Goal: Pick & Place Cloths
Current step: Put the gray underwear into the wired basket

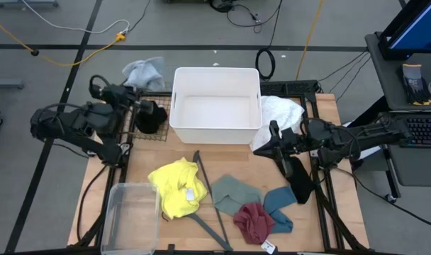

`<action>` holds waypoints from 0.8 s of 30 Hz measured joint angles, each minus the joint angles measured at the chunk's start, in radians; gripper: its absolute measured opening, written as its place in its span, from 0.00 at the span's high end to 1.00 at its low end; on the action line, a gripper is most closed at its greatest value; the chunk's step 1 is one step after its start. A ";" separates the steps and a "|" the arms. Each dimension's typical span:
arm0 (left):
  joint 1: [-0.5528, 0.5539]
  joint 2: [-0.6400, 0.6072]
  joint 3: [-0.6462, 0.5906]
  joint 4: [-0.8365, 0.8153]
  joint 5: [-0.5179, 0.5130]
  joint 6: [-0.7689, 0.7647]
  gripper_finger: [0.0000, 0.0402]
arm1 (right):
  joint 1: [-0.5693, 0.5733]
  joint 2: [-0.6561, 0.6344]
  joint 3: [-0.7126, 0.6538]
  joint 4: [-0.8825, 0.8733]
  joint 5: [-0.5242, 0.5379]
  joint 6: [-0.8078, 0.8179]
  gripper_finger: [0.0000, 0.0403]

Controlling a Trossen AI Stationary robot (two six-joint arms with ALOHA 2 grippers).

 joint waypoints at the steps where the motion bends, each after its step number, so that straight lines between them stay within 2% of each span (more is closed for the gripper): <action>1: 0.011 -0.007 0.000 -0.015 0.000 -0.003 1.00 | 0.000 0.000 0.000 0.000 0.000 -0.001 0.99; 5: 0.053 -0.033 0.000 -0.125 0.000 -0.074 1.00 | 0.000 0.000 0.000 0.000 -0.001 -0.002 0.99; 11: 0.114 -0.062 0.000 -0.354 0.029 -0.270 1.00 | 0.000 0.000 0.000 0.000 -0.052 -0.001 1.00; 15: 0.186 -0.070 0.000 -0.517 0.145 -0.427 1.00 | 0.000 0.000 0.000 0.000 -0.051 0.010 1.00; 19: 0.293 -0.071 0.000 -0.705 0.306 -0.616 1.00 | 0.000 0.000 0.000 0.000 -0.050 0.010 1.00; 24: 0.425 -0.071 0.000 -0.972 0.496 -0.939 1.00 | 0.000 0.000 0.000 0.000 -0.050 0.010 1.00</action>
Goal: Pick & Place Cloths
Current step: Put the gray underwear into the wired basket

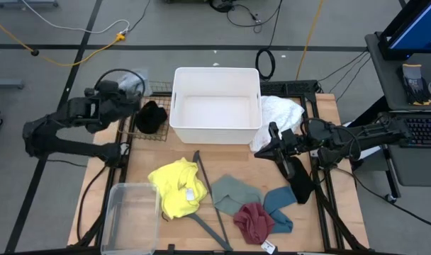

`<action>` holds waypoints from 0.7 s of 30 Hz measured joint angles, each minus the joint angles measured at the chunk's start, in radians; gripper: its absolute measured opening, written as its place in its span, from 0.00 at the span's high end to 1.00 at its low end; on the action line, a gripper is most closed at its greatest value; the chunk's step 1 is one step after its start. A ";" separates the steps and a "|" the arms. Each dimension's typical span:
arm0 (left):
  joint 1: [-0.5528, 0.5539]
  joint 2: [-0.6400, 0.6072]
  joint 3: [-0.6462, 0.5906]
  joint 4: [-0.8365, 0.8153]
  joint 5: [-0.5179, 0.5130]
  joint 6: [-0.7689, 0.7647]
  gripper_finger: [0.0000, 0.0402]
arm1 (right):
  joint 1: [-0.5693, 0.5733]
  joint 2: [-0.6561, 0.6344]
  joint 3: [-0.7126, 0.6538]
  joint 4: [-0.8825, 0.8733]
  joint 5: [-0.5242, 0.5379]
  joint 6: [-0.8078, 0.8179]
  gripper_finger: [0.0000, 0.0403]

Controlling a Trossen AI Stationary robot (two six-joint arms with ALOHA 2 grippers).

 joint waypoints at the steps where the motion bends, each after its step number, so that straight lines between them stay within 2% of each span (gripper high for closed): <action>1: 0.022 0.000 0.000 -0.050 0.034 -0.054 1.00 | 0.000 0.000 0.000 0.000 0.000 0.000 1.00; 4: 0.073 0.000 0.000 -0.152 0.129 -0.168 1.00 | 0.000 0.000 0.000 0.000 0.001 0.000 1.00; 7: 0.116 0.000 0.000 -0.187 0.214 -0.207 1.00 | 0.000 0.000 0.000 0.000 0.001 0.000 1.00; 16: 0.263 0.060 0.000 -0.192 0.434 -0.205 1.00 | 0.000 0.000 0.000 0.000 0.001 0.000 1.00; 21: 0.356 0.120 0.000 -0.180 0.513 -0.157 1.00 | 0.000 0.000 0.000 0.000 0.001 0.000 1.00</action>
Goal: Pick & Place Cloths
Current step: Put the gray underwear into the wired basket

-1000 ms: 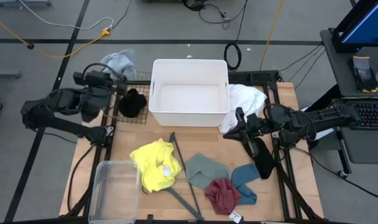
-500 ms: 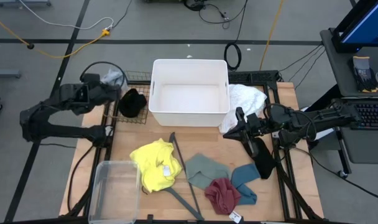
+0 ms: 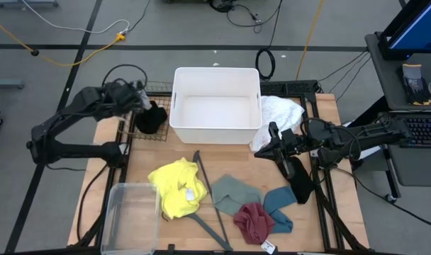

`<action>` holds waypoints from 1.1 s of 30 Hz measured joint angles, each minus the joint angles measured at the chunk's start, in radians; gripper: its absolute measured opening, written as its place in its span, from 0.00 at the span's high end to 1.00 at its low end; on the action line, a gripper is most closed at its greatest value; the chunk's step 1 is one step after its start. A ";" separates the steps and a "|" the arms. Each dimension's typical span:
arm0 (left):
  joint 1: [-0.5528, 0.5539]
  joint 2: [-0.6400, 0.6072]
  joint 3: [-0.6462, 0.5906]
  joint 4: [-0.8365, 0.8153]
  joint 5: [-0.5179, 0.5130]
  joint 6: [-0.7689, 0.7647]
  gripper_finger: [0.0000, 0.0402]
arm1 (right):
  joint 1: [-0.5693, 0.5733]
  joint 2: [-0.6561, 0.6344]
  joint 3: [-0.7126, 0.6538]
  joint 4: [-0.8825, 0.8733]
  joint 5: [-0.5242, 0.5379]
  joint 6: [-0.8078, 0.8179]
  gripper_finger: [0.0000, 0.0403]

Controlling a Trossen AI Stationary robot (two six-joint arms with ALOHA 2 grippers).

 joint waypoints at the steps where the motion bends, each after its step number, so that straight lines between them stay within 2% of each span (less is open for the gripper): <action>1: 0.018 0.013 0.000 0.010 0.014 0.019 1.00 | 0.000 0.000 0.000 0.000 0.000 0.000 1.00; 13: 0.244 0.176 0.000 0.143 0.182 0.260 1.00 | 0.000 0.000 0.000 0.000 0.000 -0.003 1.00; 20: 0.342 0.272 0.000 0.187 0.281 0.349 1.00 | 0.000 0.000 0.000 -0.020 0.000 -0.003 1.00; 24: 0.379 0.320 0.000 0.201 0.311 0.357 1.00 | 0.000 0.000 0.000 -0.031 0.000 0.001 1.00; 33: 0.382 0.354 -0.001 0.179 0.342 0.341 1.00 | 0.000 0.000 0.000 -0.030 0.000 0.007 1.00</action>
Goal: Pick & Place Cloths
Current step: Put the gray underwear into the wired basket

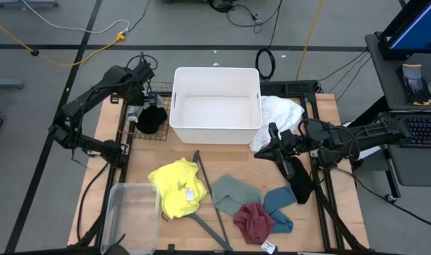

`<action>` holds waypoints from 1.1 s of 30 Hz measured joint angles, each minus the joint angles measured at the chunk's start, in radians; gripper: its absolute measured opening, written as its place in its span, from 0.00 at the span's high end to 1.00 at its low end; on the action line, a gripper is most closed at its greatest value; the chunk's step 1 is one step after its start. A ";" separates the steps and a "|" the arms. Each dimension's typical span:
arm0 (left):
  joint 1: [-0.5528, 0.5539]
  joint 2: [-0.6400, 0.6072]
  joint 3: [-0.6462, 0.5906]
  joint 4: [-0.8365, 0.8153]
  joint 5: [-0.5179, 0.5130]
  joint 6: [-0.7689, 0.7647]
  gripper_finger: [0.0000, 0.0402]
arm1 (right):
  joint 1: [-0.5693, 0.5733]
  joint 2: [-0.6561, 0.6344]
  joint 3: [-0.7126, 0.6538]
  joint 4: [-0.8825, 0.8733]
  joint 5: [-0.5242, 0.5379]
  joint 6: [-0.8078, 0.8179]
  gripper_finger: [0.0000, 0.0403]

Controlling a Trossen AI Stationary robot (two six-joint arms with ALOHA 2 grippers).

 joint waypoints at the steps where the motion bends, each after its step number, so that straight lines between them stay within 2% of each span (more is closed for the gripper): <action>1: 0.000 0.003 -0.002 0.001 0.008 -0.003 1.00 | 0.000 0.000 0.000 0.000 0.000 0.000 1.00; 7: 0.000 0.024 -0.074 0.015 0.037 -0.030 1.00 | 0.000 0.000 0.000 0.000 0.000 0.001 1.00; 19: -0.001 0.025 -0.299 0.173 0.128 -0.046 0.99 | 0.000 0.000 0.000 0.000 0.000 0.008 1.00; 29: -0.002 0.025 -0.317 0.183 0.135 -0.044 0.98 | 0.000 0.000 0.000 0.000 0.000 0.008 1.00; 33: -0.002 0.025 -0.317 0.183 0.135 -0.033 0.92 | 0.000 0.000 0.000 0.001 0.000 0.008 1.00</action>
